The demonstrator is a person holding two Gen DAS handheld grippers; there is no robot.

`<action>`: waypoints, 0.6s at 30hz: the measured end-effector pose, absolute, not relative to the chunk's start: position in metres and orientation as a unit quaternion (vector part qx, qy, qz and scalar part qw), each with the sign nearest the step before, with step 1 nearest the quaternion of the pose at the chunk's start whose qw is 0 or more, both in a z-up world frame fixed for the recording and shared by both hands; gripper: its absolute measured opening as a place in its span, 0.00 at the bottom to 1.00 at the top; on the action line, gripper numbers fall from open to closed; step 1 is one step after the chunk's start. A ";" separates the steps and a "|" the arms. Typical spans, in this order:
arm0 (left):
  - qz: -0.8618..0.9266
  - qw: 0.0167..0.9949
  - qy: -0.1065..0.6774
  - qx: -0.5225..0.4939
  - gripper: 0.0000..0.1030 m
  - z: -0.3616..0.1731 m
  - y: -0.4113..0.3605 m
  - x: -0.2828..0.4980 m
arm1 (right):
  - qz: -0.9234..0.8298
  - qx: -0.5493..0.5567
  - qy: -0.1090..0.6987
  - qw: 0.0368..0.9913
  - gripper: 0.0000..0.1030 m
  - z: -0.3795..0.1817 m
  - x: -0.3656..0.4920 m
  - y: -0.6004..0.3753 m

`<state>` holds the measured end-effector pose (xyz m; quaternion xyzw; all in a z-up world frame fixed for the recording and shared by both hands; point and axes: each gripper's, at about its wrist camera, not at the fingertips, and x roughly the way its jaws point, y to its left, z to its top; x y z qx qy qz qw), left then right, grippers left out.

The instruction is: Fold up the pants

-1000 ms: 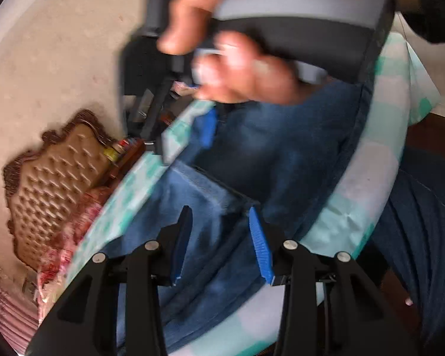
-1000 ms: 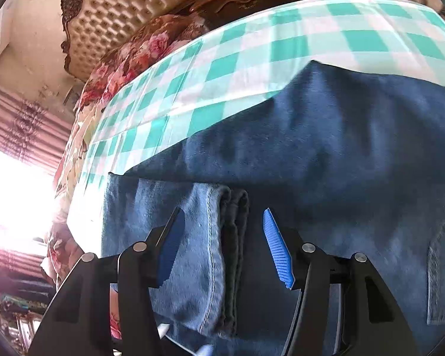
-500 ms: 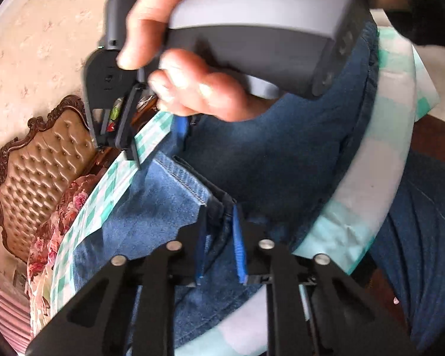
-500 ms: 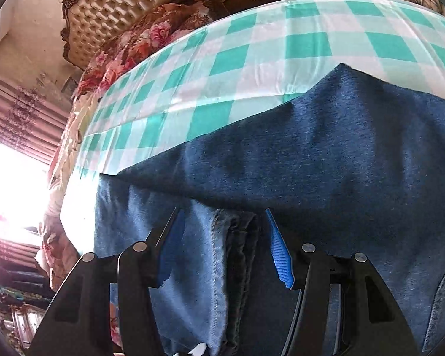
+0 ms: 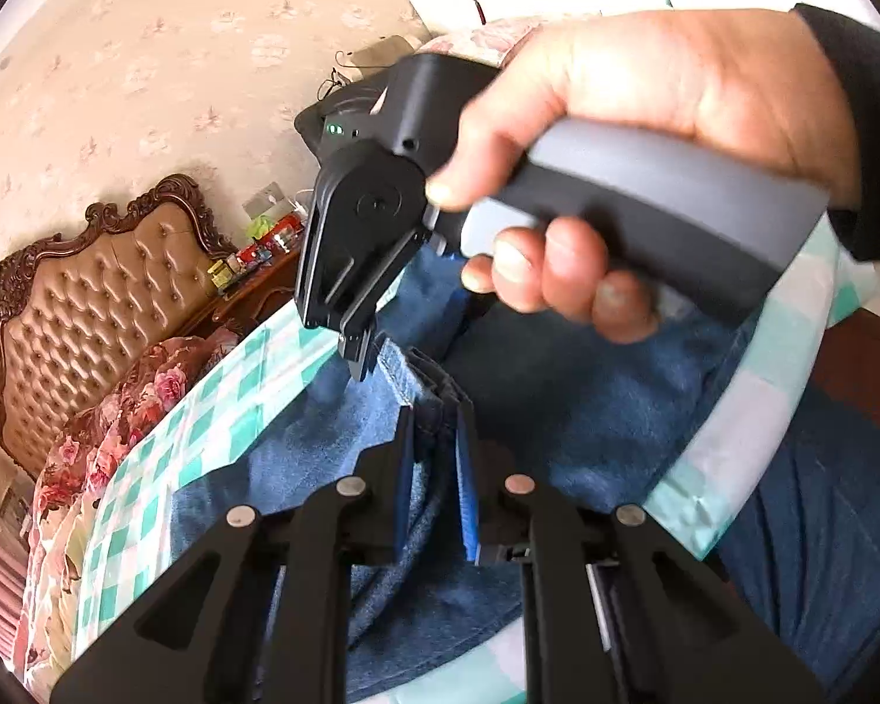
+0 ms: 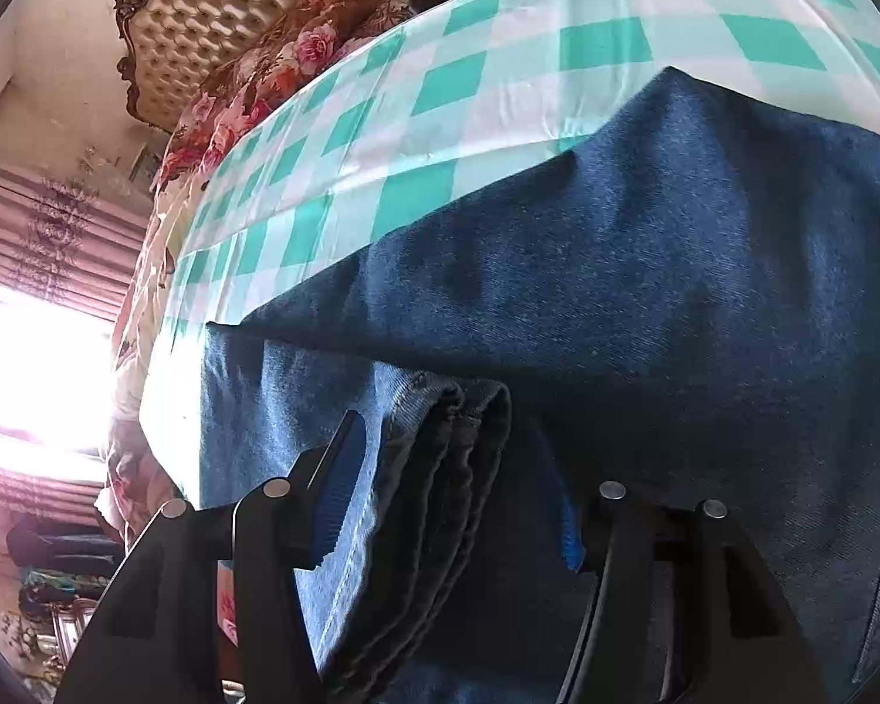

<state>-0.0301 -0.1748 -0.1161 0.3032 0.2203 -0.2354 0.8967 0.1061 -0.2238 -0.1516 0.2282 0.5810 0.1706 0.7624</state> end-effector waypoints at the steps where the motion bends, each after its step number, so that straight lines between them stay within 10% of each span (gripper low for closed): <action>1: -0.236 0.896 0.217 0.307 0.13 -0.115 -0.176 -0.033 | 0.169 0.224 0.580 0.765 0.25 -0.151 0.107 -0.222; 18: -0.269 0.875 0.227 0.332 0.13 -0.136 -0.218 -0.042 | 0.141 0.194 0.542 0.805 0.13 -0.133 0.094 -0.254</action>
